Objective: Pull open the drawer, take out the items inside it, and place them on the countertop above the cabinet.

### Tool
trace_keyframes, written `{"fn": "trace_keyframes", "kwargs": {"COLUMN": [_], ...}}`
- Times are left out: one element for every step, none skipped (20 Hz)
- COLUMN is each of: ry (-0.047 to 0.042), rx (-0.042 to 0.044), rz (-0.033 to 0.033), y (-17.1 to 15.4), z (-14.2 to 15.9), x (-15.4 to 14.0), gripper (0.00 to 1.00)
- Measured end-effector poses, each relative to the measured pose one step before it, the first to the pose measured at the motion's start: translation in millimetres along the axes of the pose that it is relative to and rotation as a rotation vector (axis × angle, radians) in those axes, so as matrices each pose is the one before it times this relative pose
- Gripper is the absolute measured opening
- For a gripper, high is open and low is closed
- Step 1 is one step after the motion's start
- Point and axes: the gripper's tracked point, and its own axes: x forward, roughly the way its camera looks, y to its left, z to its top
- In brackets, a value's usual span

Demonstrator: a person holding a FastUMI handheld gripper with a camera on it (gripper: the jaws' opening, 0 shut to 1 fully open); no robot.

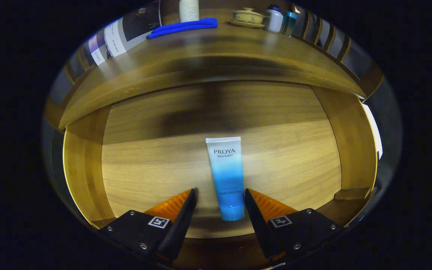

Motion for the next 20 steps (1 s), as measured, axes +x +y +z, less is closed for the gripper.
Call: {"fn": "trace_keyframes", "kwargs": {"ry": [0.00718, 0.00521, 0.00423, -0.00146, -0.01164, -0.0047, -0.00971, -0.00879, -0.01559, -0.01975, -0.01205, -0.00979, -0.00679, -0.01507, -0.02597, -0.01714, -0.0209, -0.01975, -0.02, -0.02018], "rx": [0.00645, 0.00485, 0.00179, 0.01436, 0.00961, 0.00695, -0.00068, -0.00242, -0.00084, -0.00708, -0.0136, -0.01117, -0.00228, -0.0013, -0.00562, -0.00808, -0.00628, -0.00338, -0.00522, -0.01354], "rz": [-0.00401, -0.0015, 0.00293, 0.01389, -0.00511, 0.00018, -0.00262, -0.00043, -0.00227, -0.00122, -0.00304, -0.00691, -0.01123, -0.00525, -0.00154, -0.0104, -0.00153, -0.00154, -0.00422, -0.00763], "y": [-3.01, -1.82, -1.7, 1.71, -2.13, -0.29, -0.26, 0.25, 0.38, 0.55, -0.75, -1.79, -2.21, -0.87, 0.16, -1.96, -0.59, 0.17, -1.14, -1.67], "z": [-0.27, -1.34, -0.81, 2.04, 1.46, 0.92, 0.67, -0.84, 0.48, 0.05, -0.39, -2.2, -1.2, 0.11, 4.84, 2.05, 3.38, 0.5, 1.74, 0.53], "x": [2.85, 2.37, 3.82, -2.65, 2.64, -2.27, 2.09, -0.46, -1.31, -0.8, -0.96, -1.99, -1.99, -3.37, -3.62, -5.48, -6.3, -6.28, -7.4, -6.02], "gripper": [0.81, 0.77, 0.75, 0.67, 0.62, 0.58, 0.53, 0.49, 0.44, 0.41, 0.39, 0.37, 0.37, 0.37, 0.37, 0.37, 0.37, 0.37, 0.37, 0.37]}}
